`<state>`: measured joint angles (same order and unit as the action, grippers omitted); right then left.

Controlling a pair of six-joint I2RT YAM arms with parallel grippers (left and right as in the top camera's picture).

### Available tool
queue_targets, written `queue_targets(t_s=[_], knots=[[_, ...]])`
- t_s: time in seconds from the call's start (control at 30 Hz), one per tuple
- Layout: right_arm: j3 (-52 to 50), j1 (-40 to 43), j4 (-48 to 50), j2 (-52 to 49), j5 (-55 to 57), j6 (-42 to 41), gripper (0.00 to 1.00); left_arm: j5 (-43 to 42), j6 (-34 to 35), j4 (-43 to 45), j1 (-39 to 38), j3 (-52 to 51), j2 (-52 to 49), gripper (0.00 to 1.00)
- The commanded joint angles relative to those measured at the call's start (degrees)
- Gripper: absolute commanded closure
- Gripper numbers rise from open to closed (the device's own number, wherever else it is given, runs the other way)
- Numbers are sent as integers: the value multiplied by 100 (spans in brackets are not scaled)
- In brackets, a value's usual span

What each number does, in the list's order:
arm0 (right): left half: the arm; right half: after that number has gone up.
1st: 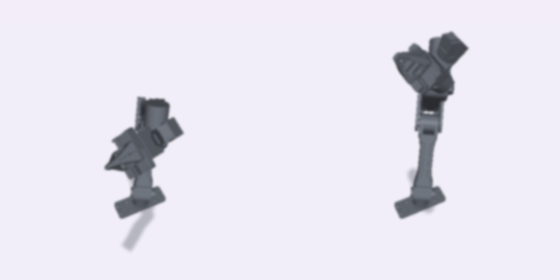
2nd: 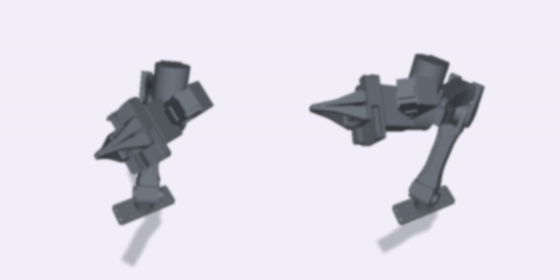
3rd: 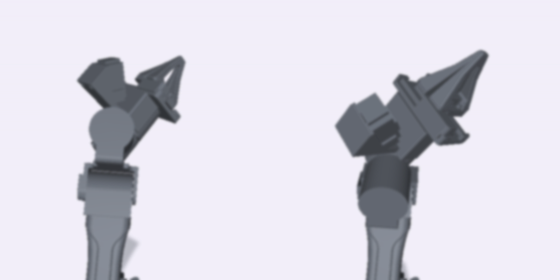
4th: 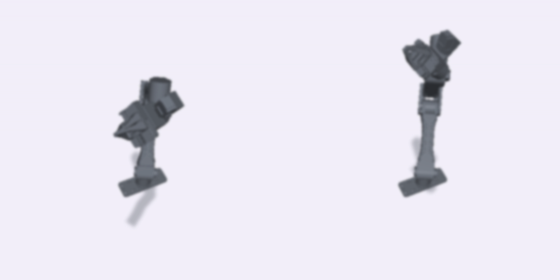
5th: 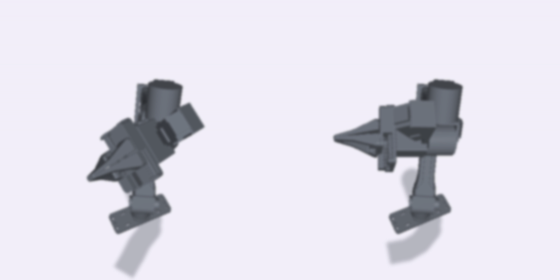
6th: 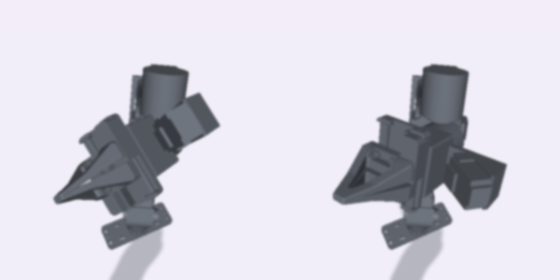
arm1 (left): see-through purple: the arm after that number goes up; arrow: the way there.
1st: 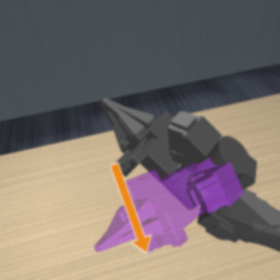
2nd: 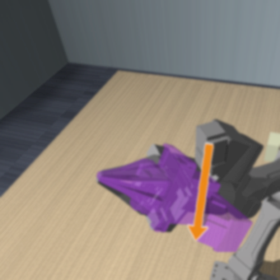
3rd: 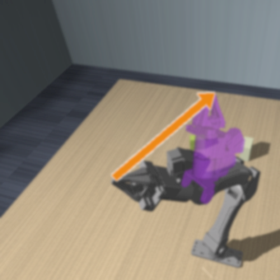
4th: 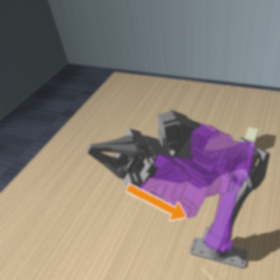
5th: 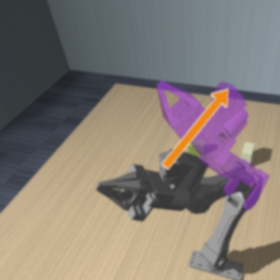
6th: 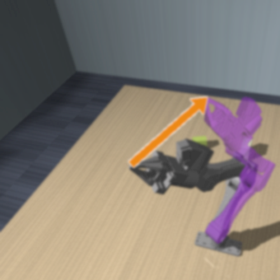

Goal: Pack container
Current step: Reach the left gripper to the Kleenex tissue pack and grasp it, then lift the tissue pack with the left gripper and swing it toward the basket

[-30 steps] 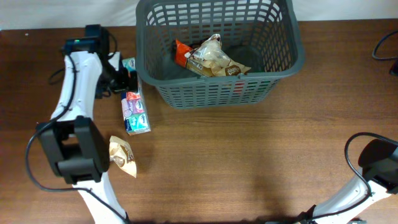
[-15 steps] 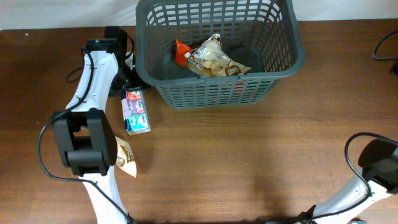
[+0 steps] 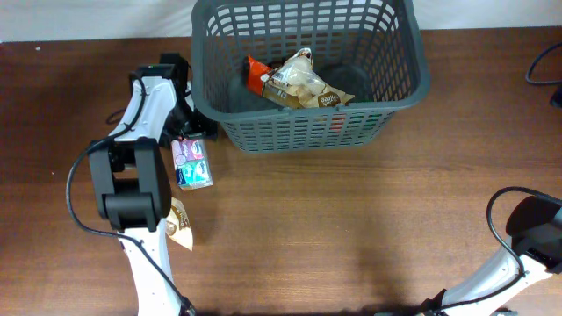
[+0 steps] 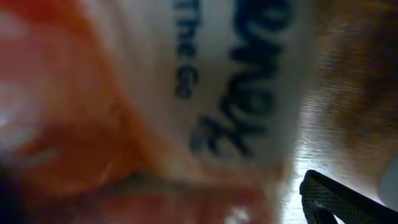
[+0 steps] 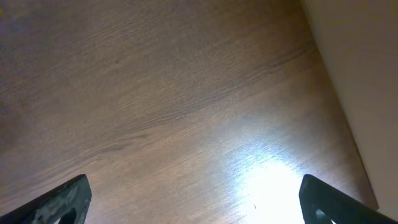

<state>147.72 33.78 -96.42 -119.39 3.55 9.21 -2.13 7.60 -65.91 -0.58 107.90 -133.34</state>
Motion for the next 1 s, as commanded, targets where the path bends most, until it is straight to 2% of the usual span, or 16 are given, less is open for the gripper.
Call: queue_targets(t_s=[0.0,0.33,0.37,0.47,0.57,0.63,0.7,0.9,0.97], knots=[[-44,0,17,-15,-52,-31,1,-68,72,37,35,-2,-83,1],[-44,0,17,-15,-52,-31,1,-66,72,131,37,-7,-85,0],[-44,0,17,-15,-52,-31,1,-66,72,129,37,-7,-85,3],[-44,0,17,-15,-52,-31,1,-66,72,120,37,-7,-85,33],[-44,0,17,-15,-52,-31,1,-66,74,96,31,-7,-85,70],[-44,0,17,-15,-52,-31,1,-68,74,87,31,-7,-85,82],[-44,0,17,-15,-52,-31,1,-66,74,74,31,-7,-85,98],[-44,0,17,-15,-52,-31,1,-44,81,24,107,101,-68,98],[-44,0,17,-15,-52,-31,1,35,319,-70,203,278,-52,98]])
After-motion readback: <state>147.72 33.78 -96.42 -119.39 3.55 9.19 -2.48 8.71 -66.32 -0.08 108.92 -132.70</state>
